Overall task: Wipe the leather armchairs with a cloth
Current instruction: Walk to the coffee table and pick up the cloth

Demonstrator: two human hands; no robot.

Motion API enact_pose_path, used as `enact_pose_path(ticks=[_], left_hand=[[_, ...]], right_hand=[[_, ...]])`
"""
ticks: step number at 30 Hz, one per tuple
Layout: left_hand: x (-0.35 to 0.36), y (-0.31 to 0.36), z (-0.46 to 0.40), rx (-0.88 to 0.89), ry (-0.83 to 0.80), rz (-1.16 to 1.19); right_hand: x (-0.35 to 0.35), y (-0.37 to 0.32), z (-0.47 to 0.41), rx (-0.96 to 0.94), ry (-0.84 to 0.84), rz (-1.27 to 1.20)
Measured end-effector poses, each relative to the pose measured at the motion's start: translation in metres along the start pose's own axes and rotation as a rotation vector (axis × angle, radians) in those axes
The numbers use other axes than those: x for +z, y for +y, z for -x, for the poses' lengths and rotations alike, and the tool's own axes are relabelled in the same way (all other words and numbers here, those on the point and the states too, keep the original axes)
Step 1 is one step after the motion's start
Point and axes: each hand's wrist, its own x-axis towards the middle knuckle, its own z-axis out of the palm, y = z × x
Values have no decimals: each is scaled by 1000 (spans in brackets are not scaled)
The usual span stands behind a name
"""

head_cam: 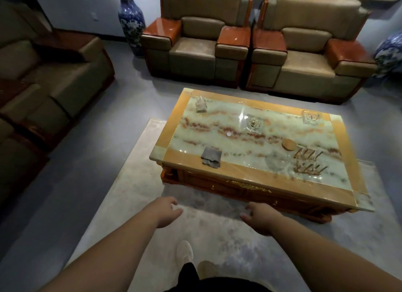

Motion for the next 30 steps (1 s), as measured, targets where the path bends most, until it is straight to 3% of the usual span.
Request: enact_pose_path(ticks=[10, 18, 30], left_hand=[[-132, -22, -130, 34, -3, -55], [-153, -3, -196, 69, -72, -33], [-174, 35, -290, -43, -99, 7]], right_hand=[[-102, -95, -101, -25, 52, -88], [-126, -111, -168, -32, -26, -10], [-177, -97, -315, -63, -176, 33]])
